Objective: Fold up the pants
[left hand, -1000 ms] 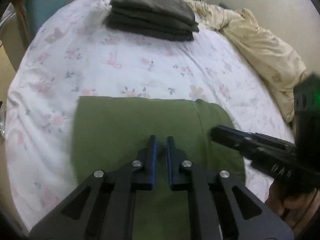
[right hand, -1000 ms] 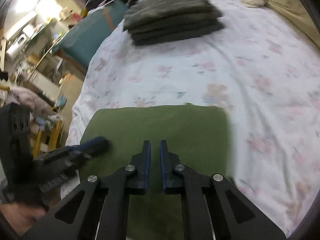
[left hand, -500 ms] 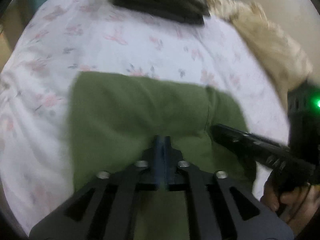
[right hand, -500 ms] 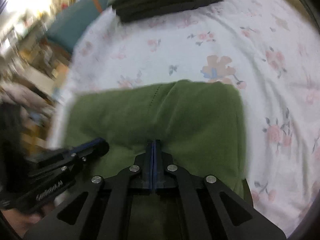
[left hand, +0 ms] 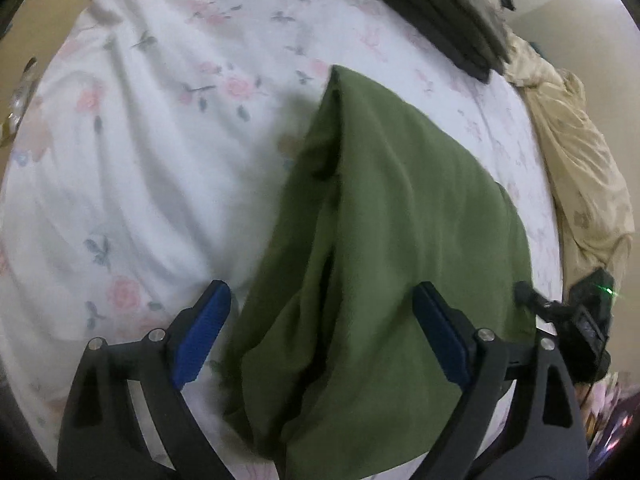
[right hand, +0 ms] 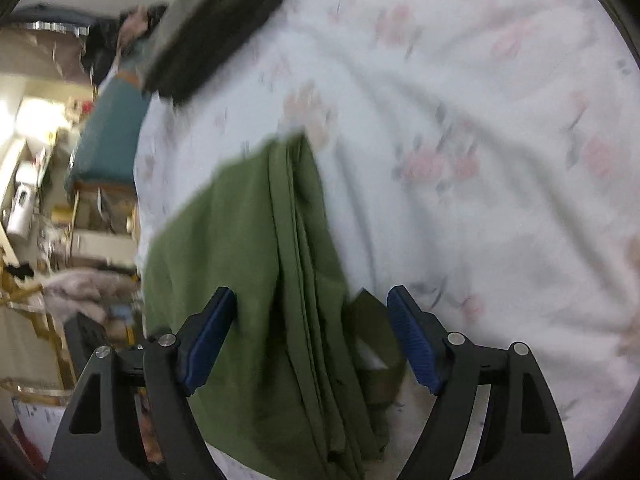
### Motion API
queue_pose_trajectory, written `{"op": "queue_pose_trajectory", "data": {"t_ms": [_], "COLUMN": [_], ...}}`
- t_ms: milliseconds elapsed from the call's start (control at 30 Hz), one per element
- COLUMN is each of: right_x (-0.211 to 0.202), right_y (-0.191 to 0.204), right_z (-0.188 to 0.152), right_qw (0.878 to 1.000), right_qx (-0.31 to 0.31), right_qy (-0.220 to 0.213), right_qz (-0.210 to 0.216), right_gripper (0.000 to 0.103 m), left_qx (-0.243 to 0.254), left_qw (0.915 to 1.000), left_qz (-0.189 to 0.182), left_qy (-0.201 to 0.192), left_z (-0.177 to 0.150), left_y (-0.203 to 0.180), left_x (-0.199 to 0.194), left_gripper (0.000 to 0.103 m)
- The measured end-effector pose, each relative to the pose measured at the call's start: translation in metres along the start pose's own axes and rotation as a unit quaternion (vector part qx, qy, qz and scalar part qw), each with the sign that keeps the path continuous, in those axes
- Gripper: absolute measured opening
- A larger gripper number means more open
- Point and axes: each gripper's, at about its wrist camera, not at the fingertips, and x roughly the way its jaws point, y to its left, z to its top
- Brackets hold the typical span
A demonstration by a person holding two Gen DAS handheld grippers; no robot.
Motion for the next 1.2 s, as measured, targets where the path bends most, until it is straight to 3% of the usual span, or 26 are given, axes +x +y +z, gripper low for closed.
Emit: {"op": "queue_pose_trajectory", "data": {"t_ms": [100, 167, 200, 333, 367, 433, 567, 600, 733, 867, 1067, 1200], "right_x": [0.008, 0.008, 0.009, 0.011, 0.010, 0.006, -0.021, -0.031, -0.056, -0.073, -0.086, -0.089], "right_y": [0.002, 0.001, 0.003, 0.016, 0.020, 0.022, 0.048, 0.056, 0.067, 0.080, 0.117, 0.151], "right_z": [-0.007, -0.013, -0.016, -0.029, -0.034, -0.036, -0.039, -0.039, -0.038, -0.023, 0.052, 0.139], "right_qw": [1.000, 1.000, 1.000, 0.998, 0.998, 0.998, 0.992, 0.990, 0.985, 0.980, 0.972, 0.963], "right_qx": [-0.017, -0.020, -0.025, -0.060, -0.069, -0.065, -0.116, -0.125, -0.131, -0.141, -0.176, -0.204], "right_qy": [0.011, 0.014, 0.013, 0.019, 0.011, 0.001, -0.043, -0.053, -0.083, -0.102, -0.131, -0.157], "right_qz": [0.002, 0.002, -0.001, -0.008, -0.010, 0.009, 0.020, 0.042, 0.072, 0.093, 0.087, 0.079], "right_gripper": [0.081, 0.079, 0.077, 0.054, 0.047, 0.022, 0.016, 0.016, 0.015, 0.015, 0.015, 0.015], "left_qx": [0.012, 0.018, 0.023, 0.053, 0.060, 0.077, 0.103, 0.103, 0.107, 0.119, 0.125, 0.132], "left_qw": [0.9997, 0.9985, 0.9983, 0.9976, 0.9971, 0.9959, 0.9924, 0.9917, 0.9877, 0.9841, 0.9803, 0.9760], "left_qz": [-0.022, -0.047, -0.046, -0.038, -0.040, -0.043, -0.067, -0.075, -0.101, -0.104, -0.098, -0.101], "left_qy": [0.008, 0.020, 0.026, 0.021, 0.022, 0.019, -0.009, -0.014, -0.053, -0.082, -0.118, -0.140], "left_z": [-0.003, -0.004, -0.005, -0.007, -0.007, -0.007, -0.007, -0.006, 0.001, 0.023, 0.107, 0.207], "left_y": [-0.002, -0.005, -0.009, -0.022, -0.026, -0.035, -0.051, -0.053, -0.065, -0.081, -0.119, -0.150], "left_x": [0.000, 0.004, 0.005, 0.000, -0.001, -0.006, -0.031, -0.039, -0.069, -0.090, -0.098, -0.096], "left_gripper": [0.081, 0.051, 0.050, 0.027, 0.016, 0.011, 0.009, 0.009, 0.009, 0.009, 0.009, 0.009]}}
